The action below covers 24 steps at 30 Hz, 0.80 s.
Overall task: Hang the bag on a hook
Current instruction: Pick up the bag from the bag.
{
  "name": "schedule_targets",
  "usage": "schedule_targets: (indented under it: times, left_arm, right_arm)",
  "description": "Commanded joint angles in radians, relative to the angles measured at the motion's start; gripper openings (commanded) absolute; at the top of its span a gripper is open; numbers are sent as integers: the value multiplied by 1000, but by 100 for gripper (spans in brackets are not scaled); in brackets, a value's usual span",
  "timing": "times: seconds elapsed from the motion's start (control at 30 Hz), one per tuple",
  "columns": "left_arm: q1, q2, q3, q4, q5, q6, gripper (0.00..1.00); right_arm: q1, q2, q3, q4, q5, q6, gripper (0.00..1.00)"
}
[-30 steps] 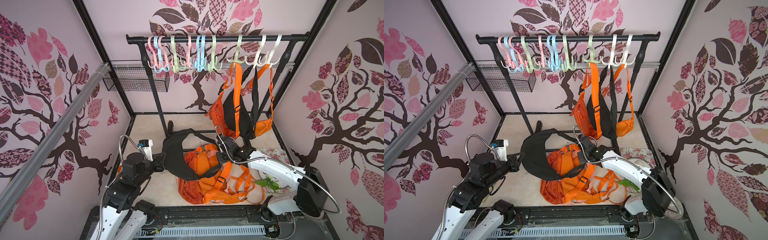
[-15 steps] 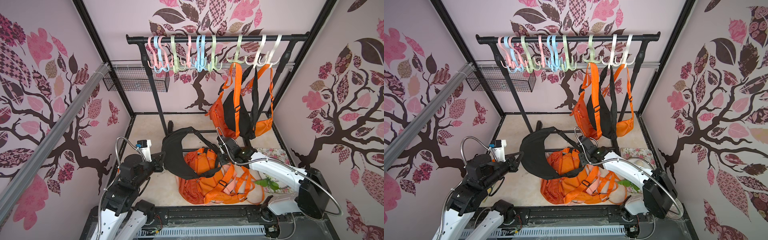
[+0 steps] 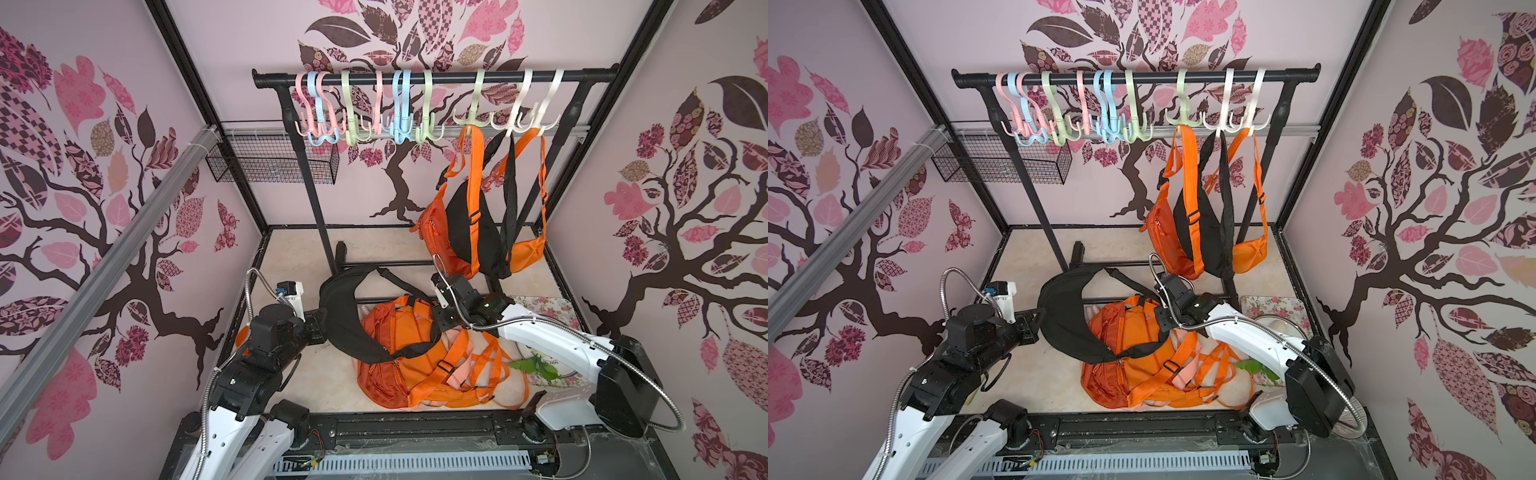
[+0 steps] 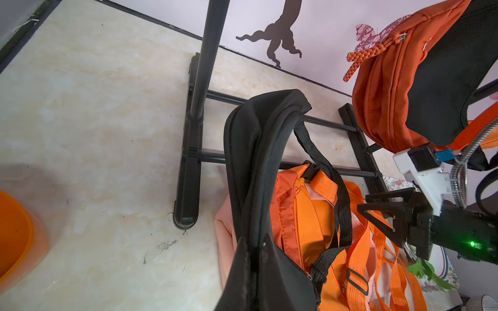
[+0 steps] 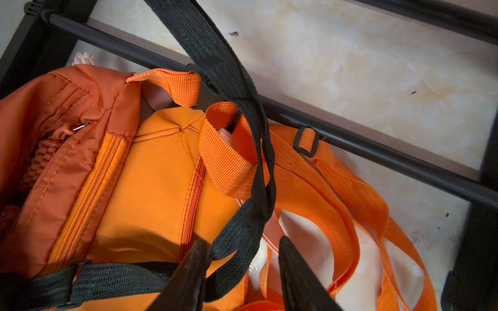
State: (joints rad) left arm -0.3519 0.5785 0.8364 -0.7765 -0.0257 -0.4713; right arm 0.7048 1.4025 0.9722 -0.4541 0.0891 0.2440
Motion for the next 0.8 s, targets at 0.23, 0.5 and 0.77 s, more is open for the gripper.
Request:
schedule_targets:
  times: [0.23, 0.5, 0.77]
  left_arm:
    - [4, 15, 41, -38, -96, 2, 0]
    - [4, 15, 30, -28, -96, -6, 0]
    - [4, 13, 31, -33, -105, -4, 0]
  right_arm:
    - [-69, 81, -47, 58, -150, 33, 47]
    - [-113, 108, -82, 157, -225, 34, 45]
    - [-122, 147, -89, 195, -236, 44, 41]
